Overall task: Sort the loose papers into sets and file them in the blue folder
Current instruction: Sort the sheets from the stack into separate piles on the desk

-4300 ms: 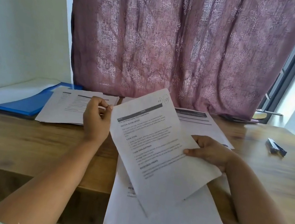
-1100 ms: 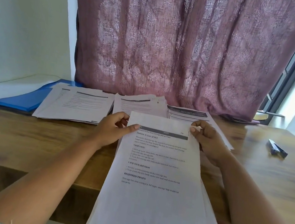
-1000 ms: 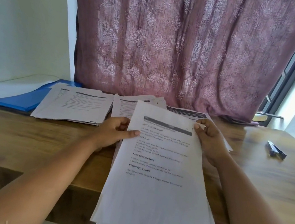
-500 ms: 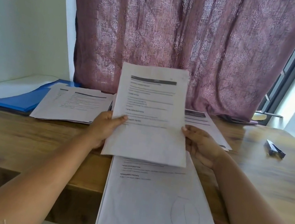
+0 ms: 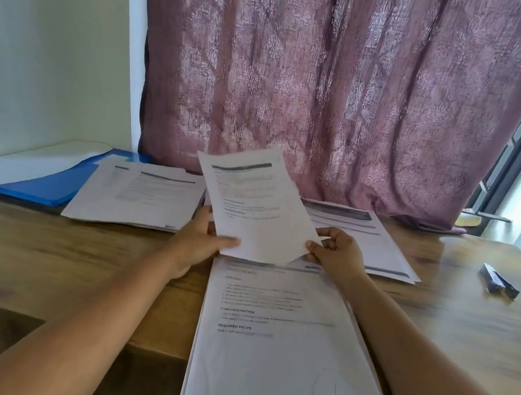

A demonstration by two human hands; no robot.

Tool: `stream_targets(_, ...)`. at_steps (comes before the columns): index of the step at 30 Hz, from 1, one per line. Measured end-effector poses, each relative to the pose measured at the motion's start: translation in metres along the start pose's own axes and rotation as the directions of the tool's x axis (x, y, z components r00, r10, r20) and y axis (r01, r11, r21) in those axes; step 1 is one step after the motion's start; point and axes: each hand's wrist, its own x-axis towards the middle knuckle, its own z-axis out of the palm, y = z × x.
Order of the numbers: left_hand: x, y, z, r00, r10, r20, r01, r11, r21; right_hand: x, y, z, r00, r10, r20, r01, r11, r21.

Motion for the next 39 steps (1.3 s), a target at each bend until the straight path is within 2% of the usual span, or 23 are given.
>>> stream_targets(2,0.004,-0.004,-0.001,0.996,0.065,-0.065,-0.049,0.972,0.228,0.006,0.001,0.008,0.999,-0.045,-0.018,0.043,0.995,-0.088)
stream_targets(4,0.010,-0.005,-0.004,0.976,0.121,-0.181,-0.045,0.925,0.378,0.010,0.001,0.016,0.993,-0.114,0.018,0.115,0.959,-0.260)
stream_targets(7,0.023,-0.012,-0.016,0.917,0.163,-0.365,0.044,0.866,0.499,0.015,0.003,0.024,0.956,-0.275,0.099,0.290,0.851,-0.438)
stream_targets(9,0.028,-0.017,-0.023,0.886,0.198,-0.420,0.058,0.850,0.524,0.014,0.004,0.026,0.923,-0.347,0.166,0.381,0.765,-0.520)
stream_targets(12,0.033,-0.023,-0.023,0.888,0.244,-0.390,0.013,0.833,0.553,0.016,0.007,0.022,0.894,-0.394,0.212,0.440,0.692,-0.572)
stream_targets(15,0.035,-0.026,-0.020,0.922,0.260,-0.287,-0.044,0.806,0.590,0.022,0.011,0.013,0.906,-0.373,0.198,0.411,0.672,-0.616)
stream_targets(17,0.036,-0.029,-0.021,0.921,0.297,-0.253,-0.056,0.742,0.668,0.026,0.015,0.011,0.898,-0.392,0.202,0.425,0.645,-0.635)
stream_targets(19,0.037,-0.032,-0.024,0.899,0.340,-0.275,-0.029,0.674,0.738,0.028,0.018,0.012,0.885,-0.405,0.230,0.451,0.620,-0.642)
stream_targets(22,0.036,-0.033,-0.028,0.890,0.369,-0.266,0.012,0.566,0.825,0.028,0.021,0.013,0.889,-0.354,0.292,0.454,0.583,-0.674)
stream_targets(24,0.036,-0.033,-0.028,0.890,0.384,-0.246,0.025,0.497,0.868,0.028,0.023,0.011,0.893,-0.344,0.292,0.447,0.591,-0.671)
stream_targets(26,0.034,-0.030,-0.026,0.877,0.413,-0.245,0.027,0.467,0.884,0.028,0.020,0.007,0.901,-0.360,0.243,0.430,0.660,-0.616)
stream_targets(29,0.029,-0.027,-0.022,0.865,0.454,-0.214,-0.025,0.466,0.885,0.024,0.014,-0.006,0.925,-0.356,0.131,0.369,0.767,-0.524)
stream_targets(33,0.021,-0.028,-0.017,0.865,0.486,-0.122,-0.169,0.512,0.842,0.008,0.010,-0.038,0.970,-0.240,0.037,0.231,0.864,-0.447)
stream_targets(35,0.011,-0.024,-0.011,0.882,0.464,-0.077,-0.207,0.530,0.822,-0.002,0.011,-0.053,0.981,-0.194,-0.018,0.167,0.883,-0.440)
stream_targets(38,-0.007,-0.018,0.005,0.917,0.399,0.017,-0.198,0.418,0.887,-0.016,0.012,-0.060,0.988,-0.152,-0.029,0.121,0.875,-0.468)
stream_targets(39,-0.014,-0.016,0.011,0.926,0.377,0.026,-0.193,0.413,0.890,-0.021,0.013,-0.058,0.989,-0.148,-0.022,0.119,0.868,-0.481)
